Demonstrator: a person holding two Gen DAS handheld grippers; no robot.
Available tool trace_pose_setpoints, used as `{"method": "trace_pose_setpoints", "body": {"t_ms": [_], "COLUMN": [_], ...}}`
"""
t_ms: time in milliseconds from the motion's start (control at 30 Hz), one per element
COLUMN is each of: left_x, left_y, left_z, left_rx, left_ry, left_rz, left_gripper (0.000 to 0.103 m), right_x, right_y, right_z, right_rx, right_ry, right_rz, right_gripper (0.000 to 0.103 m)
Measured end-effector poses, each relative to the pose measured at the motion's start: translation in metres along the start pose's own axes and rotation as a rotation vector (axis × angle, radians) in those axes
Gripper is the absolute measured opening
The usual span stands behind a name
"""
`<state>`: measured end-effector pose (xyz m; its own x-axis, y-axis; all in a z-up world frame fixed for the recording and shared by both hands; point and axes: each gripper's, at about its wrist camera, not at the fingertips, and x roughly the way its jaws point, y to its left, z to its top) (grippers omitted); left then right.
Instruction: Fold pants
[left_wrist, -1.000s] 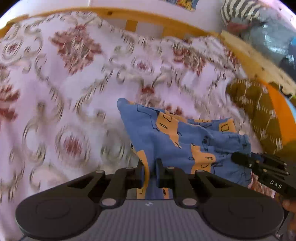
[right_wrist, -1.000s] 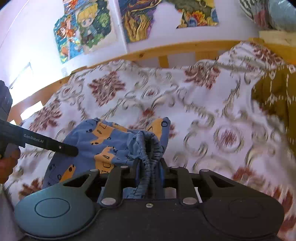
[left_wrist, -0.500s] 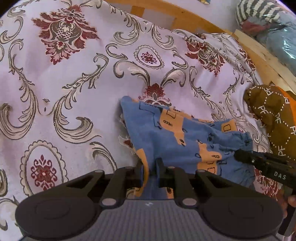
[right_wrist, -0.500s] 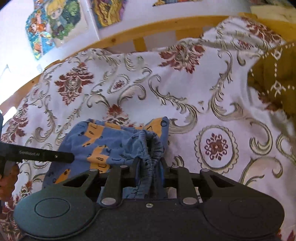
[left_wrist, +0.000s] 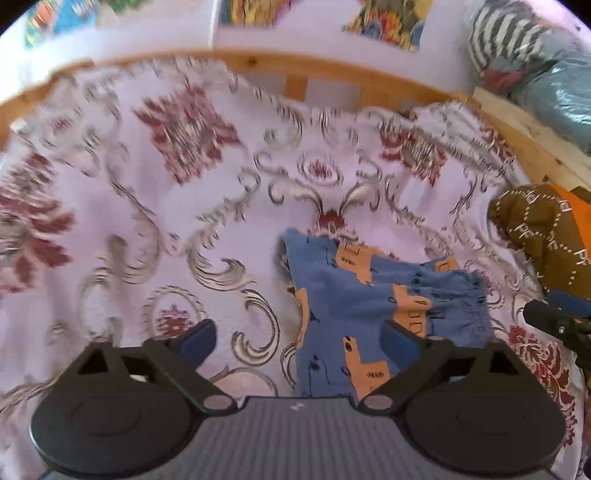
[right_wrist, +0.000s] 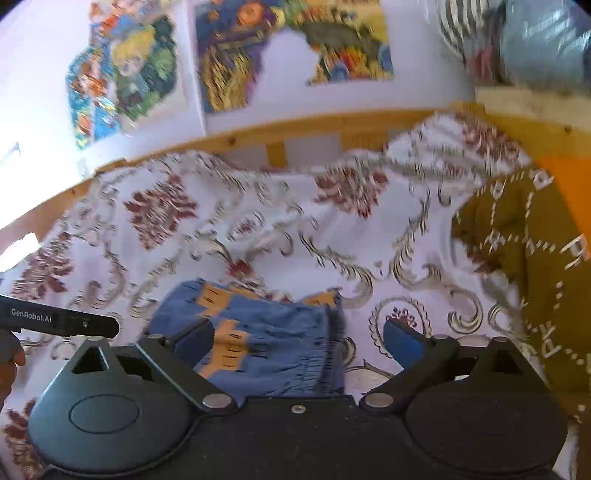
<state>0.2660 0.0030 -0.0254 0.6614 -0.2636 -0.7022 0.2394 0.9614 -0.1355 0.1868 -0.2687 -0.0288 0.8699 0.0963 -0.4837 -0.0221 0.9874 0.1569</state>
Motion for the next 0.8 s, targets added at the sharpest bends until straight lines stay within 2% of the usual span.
{"method": "trace_pose_setpoints", "body": {"t_ms": [100,367,567,800], "left_x": [-0.036,-0.11,-0.133,-0.137], "left_y": [-0.008,-0.024,-0.032,-0.042], "left_z": [-0.013,-0.05,-0.074,-0.101], "left_rx": [0.008,-0.002,0.011,0.062], "left_ry": [-0.075,-0.18,-0.183,-0.153], "left_rz": [0.009,0.072,0.119,0.148], "left_gripper": [0.103,0.103,0.103,0.103], "right_x": [-0.029,-0.098,-0.124,-0.134], "right_y": [0.012,0.035,0.04,0.043], "right_z": [0.0,-0.016,-0.037,-0.06], "right_rx": [-0.017,-0.058,-0.038,-0.038], "right_ry": [-0.051,-0.143,-0.155,-0.148], "right_rz": [-0.005,-0.048,-0.067,-0.089], "right_gripper": [0.102,0.102,0.102,0.102]}}
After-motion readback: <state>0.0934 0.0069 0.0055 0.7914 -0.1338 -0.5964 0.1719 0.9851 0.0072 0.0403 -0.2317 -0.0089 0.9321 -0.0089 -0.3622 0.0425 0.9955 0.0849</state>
